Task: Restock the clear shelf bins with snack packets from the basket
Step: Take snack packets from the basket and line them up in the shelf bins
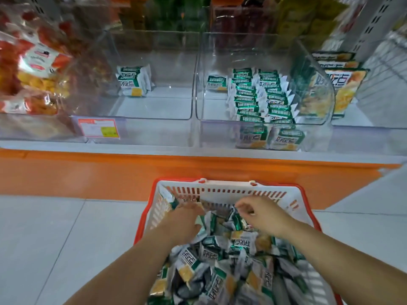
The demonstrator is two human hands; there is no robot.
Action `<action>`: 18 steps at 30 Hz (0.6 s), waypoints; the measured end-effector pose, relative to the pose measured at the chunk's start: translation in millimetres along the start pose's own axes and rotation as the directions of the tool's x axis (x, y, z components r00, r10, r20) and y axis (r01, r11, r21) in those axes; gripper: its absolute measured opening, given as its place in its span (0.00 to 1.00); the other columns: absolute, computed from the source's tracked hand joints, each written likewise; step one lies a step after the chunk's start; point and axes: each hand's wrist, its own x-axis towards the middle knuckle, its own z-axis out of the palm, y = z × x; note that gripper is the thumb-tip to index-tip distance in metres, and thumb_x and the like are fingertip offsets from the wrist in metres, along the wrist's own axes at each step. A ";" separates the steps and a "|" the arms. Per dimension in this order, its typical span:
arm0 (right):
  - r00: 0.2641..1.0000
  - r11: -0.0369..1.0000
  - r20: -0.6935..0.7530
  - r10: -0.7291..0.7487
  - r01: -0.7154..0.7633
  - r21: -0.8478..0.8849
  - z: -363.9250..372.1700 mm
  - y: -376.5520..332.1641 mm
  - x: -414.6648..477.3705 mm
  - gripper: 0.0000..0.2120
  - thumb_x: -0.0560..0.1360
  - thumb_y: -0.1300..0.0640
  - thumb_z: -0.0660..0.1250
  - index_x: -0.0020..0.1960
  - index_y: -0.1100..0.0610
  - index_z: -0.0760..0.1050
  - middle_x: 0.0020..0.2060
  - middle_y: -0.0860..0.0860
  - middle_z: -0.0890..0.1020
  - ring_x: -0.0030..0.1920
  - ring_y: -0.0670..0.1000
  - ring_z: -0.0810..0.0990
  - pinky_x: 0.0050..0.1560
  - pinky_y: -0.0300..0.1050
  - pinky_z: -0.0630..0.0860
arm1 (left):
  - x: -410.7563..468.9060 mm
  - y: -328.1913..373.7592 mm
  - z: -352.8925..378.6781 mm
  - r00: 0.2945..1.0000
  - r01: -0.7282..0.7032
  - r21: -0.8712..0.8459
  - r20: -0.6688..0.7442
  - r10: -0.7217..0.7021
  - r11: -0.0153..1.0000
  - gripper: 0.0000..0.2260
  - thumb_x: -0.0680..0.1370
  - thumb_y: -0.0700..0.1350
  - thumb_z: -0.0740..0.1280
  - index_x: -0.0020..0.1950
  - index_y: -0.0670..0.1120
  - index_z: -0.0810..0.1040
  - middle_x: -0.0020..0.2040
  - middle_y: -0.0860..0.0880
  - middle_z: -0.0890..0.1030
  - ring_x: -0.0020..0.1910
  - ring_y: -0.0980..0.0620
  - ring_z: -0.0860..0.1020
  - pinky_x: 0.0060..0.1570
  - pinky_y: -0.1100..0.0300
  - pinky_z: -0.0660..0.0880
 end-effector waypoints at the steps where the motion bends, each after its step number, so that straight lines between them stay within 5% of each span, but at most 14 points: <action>1: 0.993 0.999 0.111 0.042 -0.038 -0.037 10.5 11.3 1.6 0.11 0.79 0.55 0.62 0.60 0.49 0.74 0.55 0.47 0.78 0.55 0.48 0.76 0.57 0.43 0.72 | 1.2 -7.6 7.6 0.996 0.024 0.042 0.083 -0.028 0.999 0.20 0.80 0.48 0.60 0.73 0.52 0.65 0.73 0.48 0.65 0.69 0.46 0.67 0.67 0.50 0.67; 4: 0.945 0.976 0.287 0.155 -0.102 -0.190 35.6 31.7 5.3 0.08 0.77 0.55 0.62 0.56 0.50 0.73 0.55 0.52 0.77 0.55 0.54 0.76 0.58 0.49 0.69 | 4.1 -21.0 19.2 0.975 0.054 0.077 0.210 -0.069 0.996 0.23 0.80 0.48 0.60 0.75 0.51 0.61 0.74 0.46 0.63 0.71 0.45 0.64 0.70 0.50 0.62; 7: 0.903 0.964 0.350 0.248 -0.194 -0.180 56.3 37.5 13.6 0.24 0.77 0.50 0.65 0.69 0.54 0.63 0.65 0.55 0.68 0.59 0.56 0.72 0.55 0.48 0.71 | 9.3 -23.8 23.9 0.967 0.055 0.042 0.246 -0.063 0.998 0.23 0.81 0.48 0.60 0.76 0.50 0.60 0.76 0.46 0.60 0.72 0.46 0.64 0.71 0.52 0.62; 10: 0.905 0.960 0.331 0.267 -0.219 -0.175 66.8 37.7 23.4 0.28 0.74 0.48 0.69 0.68 0.54 0.60 0.66 0.56 0.65 0.59 0.56 0.72 0.51 0.46 0.69 | 15.3 -24.9 24.3 0.965 0.059 0.013 0.255 -0.060 0.998 0.23 0.81 0.50 0.60 0.76 0.50 0.60 0.76 0.47 0.60 0.72 0.47 0.64 0.70 0.52 0.62; 14: 0.928 0.967 0.282 0.246 -0.214 -0.138 59.8 35.9 28.2 0.23 0.73 0.54 0.71 0.65 0.54 0.66 0.61 0.52 0.70 0.56 0.52 0.72 0.50 0.42 0.70 | 12.7 -23.3 19.9 0.964 0.062 -0.007 0.258 -0.058 0.998 0.23 0.81 0.49 0.60 0.76 0.50 0.60 0.76 0.48 0.60 0.73 0.48 0.63 0.71 0.53 0.62; 18: 0.963 0.975 0.156 0.218 -0.207 -0.086 36.7 29.0 22.0 0.16 0.74 0.64 0.67 0.61 0.55 0.72 0.46 0.48 0.74 0.46 0.49 0.73 0.41 0.39 0.68 | 3.2 -14.6 14.8 0.974 0.041 0.000 0.221 -0.040 0.999 0.22 0.81 0.49 0.60 0.75 0.51 0.62 0.75 0.48 0.62 0.70 0.46 0.68 0.68 0.51 0.66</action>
